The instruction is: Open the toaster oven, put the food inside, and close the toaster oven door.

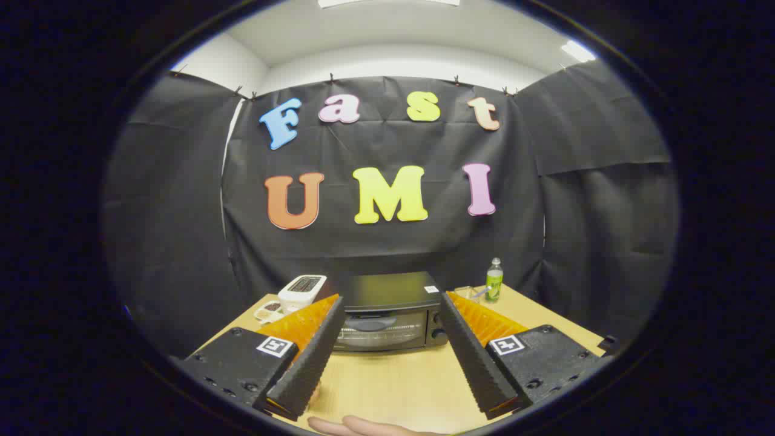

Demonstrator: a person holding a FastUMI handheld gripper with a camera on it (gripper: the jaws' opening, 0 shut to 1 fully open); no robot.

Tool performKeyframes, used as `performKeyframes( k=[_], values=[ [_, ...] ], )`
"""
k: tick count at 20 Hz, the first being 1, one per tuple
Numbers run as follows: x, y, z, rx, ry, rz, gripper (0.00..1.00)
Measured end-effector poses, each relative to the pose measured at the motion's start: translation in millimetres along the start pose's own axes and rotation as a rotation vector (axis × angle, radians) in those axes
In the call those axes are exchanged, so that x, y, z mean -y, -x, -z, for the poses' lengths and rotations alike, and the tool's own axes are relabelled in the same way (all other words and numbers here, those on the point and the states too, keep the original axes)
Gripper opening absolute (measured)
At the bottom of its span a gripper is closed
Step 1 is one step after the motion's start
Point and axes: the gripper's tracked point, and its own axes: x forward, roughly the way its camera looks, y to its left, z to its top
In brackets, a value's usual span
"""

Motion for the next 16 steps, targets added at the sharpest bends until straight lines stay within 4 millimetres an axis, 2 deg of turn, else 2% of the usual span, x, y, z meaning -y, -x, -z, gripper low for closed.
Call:
performKeyframes(
  k=[4,9,13,16],
  values=[
    [23.0,2.1,-4.1,-0.003,-0.044,0.040,1.00],
    [9.4,4.4,-10.1,0.020,-0.039,-0.015,1.00],
    [1.1,-0.2,-5.0,0.023,0.004,-0.009,1.00],
    [-1.6,-14.2,7.0,0.013,0.010,-0.010,1.00]
  ],
)
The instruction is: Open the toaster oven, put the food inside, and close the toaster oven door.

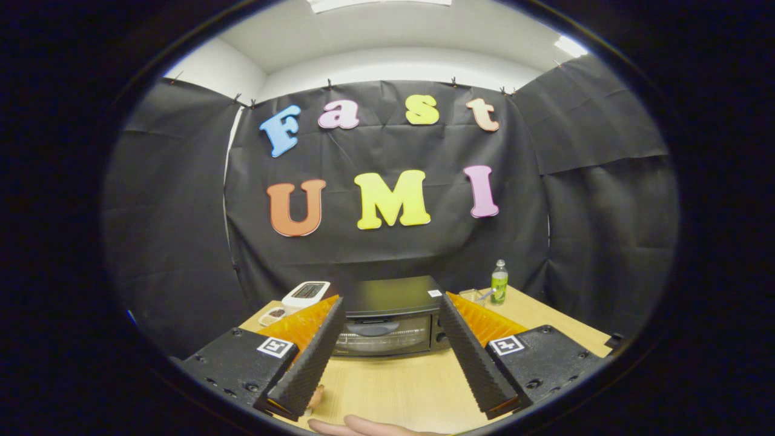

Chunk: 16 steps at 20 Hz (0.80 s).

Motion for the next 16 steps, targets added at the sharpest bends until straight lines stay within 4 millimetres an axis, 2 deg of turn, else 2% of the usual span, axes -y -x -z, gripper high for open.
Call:
performKeyframes(
  k=[4,9,16],
  values=[
    [0.9,-28.6,25.1,-0.050,-0.006,0.000,1.00],
    [14.0,-71.7,44.2,-0.037,0.040,0.024,1.00],
    [5.6,-142.4,74.3,-0.089,0.026,-0.027,1.00]
  ],
)
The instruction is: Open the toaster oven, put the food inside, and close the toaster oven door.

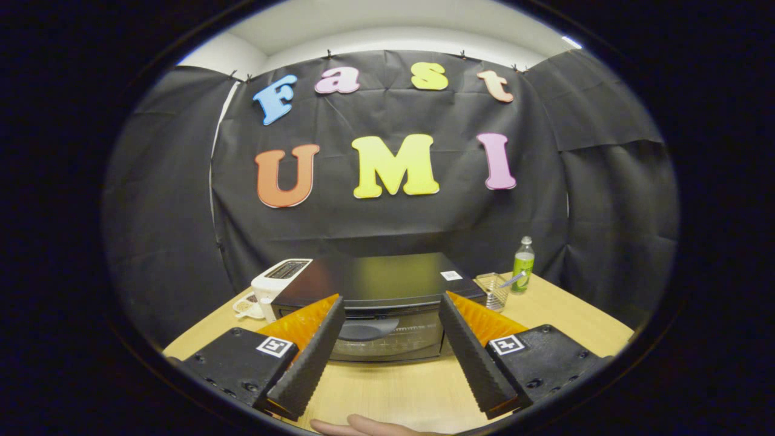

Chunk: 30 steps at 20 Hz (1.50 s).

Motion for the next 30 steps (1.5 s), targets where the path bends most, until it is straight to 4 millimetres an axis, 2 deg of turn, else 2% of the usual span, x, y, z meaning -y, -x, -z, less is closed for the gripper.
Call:
performKeyframes(
  k=[2,5,7,11,21,30],
  values=[
    [-4.9,-22.5,4.4,-0.014,0.000,0.007,1.00],
    [-24.6,-48.8,20.3,-0.072,-0.012,-0.026,1.00],
    [-31.5,-61.9,31.9,-0.108,-0.012,-0.037,1.00],
    [-29.7,-77.8,51.4,-0.158,-0.003,-0.016,1.00],
    [-28.8,-74.8,57.6,-0.132,0.061,0.003,1.00],
    [-26.6,-36.7,76.4,-0.211,0.062,-0.017,1.00]
  ],
)
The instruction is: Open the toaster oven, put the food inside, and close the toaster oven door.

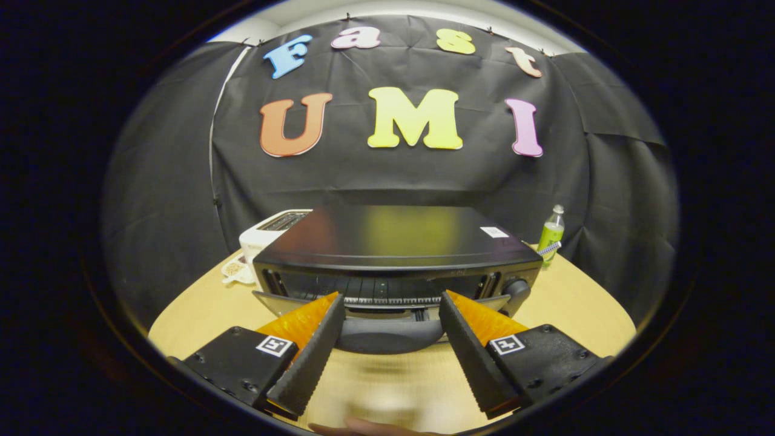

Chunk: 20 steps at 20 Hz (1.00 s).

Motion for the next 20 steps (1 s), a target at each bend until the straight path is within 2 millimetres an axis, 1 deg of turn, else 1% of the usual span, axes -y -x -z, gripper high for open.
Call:
performKeyframes(
  k=[5,11,16,20],
  values=[
    [1.0,22.1,26.6,-0.062,0.010,0.002,1.00],
    [0.4,39.9,63.0,-0.161,0.040,0.009,1.00],
    [1.0,44.5,91.1,-0.279,0.052,0.003,1.00],
    [0.8,44.8,107.7,-0.341,0.056,0.005,1.00]
  ],
)
